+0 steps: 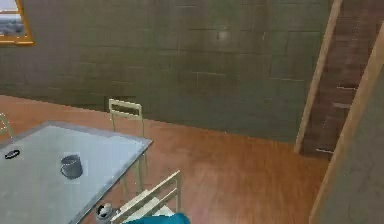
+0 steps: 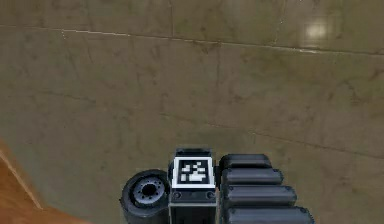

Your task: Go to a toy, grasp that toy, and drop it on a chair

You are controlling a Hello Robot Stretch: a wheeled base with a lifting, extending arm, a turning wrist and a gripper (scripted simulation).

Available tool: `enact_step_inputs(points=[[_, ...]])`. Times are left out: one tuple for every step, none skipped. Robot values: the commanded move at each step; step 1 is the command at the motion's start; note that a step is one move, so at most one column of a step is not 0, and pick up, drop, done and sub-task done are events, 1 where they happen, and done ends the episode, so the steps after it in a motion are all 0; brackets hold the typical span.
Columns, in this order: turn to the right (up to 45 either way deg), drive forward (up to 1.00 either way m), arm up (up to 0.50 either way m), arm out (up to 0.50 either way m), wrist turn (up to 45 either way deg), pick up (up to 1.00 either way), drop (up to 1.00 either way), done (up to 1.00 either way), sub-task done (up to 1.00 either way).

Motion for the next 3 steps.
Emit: enact_step_inputs(points=[[-30.0, 0.00, 0.00, 0.00, 0.0, 0.00, 0.00, 0.00, 0.00], [0.0, 0.25, 0.00, 0.00, 0.0, 0.00, 0.00, 0.00, 0.00], [45.0, 0.00, 0.00, 0.00, 0.0, 0.00, 0.00, 0.00, 0.00]])
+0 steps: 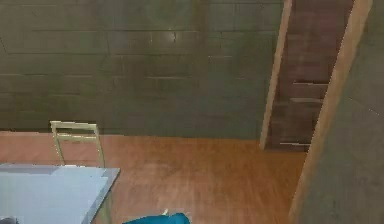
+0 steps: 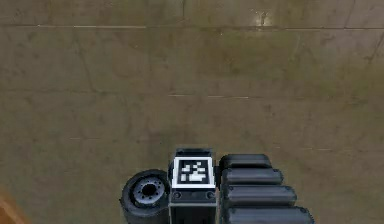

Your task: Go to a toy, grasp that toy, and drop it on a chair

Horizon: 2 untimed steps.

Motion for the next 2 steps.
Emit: enact_step_inputs(points=[[45.0, 0.00, 0.00, 0.00, 0.0, 0.00, 0.00, 0.00, 0.00], [45.0, 0.00, 0.00, 0.00, 0.0, 0.00, 0.00, 0.00, 0.00]])
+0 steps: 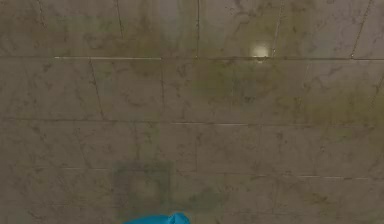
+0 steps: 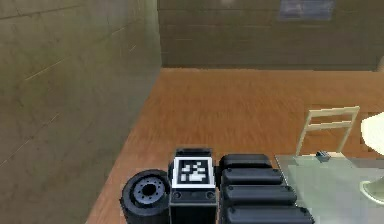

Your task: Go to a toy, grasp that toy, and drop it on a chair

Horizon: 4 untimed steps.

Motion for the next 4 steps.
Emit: enact_step_inputs(points=[[3.0, 0.00, 0.00, 0.00, 0.0, 0.00, 0.00, 0.00, 0.00], [-45.0, 0.00, 0.00, 0.00, 0.0, 0.00, 0.00, 0.00, 0.00], [-45.0, 0.00, 0.00, 0.00, 0.0, 0.00, 0.00, 0.00, 0.00], [-45.0, 0.00, 0.00, 0.00, 0.0, 0.00, 0.00, 0.00, 0.00]])
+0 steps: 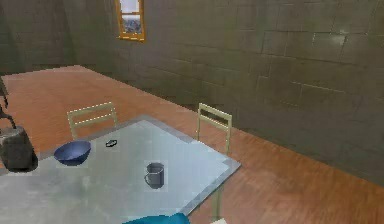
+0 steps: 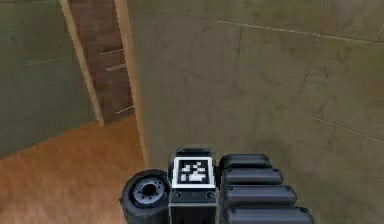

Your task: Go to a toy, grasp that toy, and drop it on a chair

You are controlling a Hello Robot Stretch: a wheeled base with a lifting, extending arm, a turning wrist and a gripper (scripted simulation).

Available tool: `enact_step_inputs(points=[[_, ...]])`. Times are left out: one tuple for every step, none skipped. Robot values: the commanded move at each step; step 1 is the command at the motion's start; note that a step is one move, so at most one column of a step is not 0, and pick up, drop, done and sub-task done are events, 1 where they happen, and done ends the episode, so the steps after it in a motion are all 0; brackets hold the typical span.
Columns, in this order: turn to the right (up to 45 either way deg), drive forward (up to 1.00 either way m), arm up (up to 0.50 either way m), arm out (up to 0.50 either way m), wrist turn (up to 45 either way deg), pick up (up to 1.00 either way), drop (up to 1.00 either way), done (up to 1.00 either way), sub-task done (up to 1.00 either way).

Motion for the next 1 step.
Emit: enact_step_inputs(points=[[-15.0, 0.00, 0.00, 0.00, 0.0, 0.00, 0.00, 0.00, 0.00]])
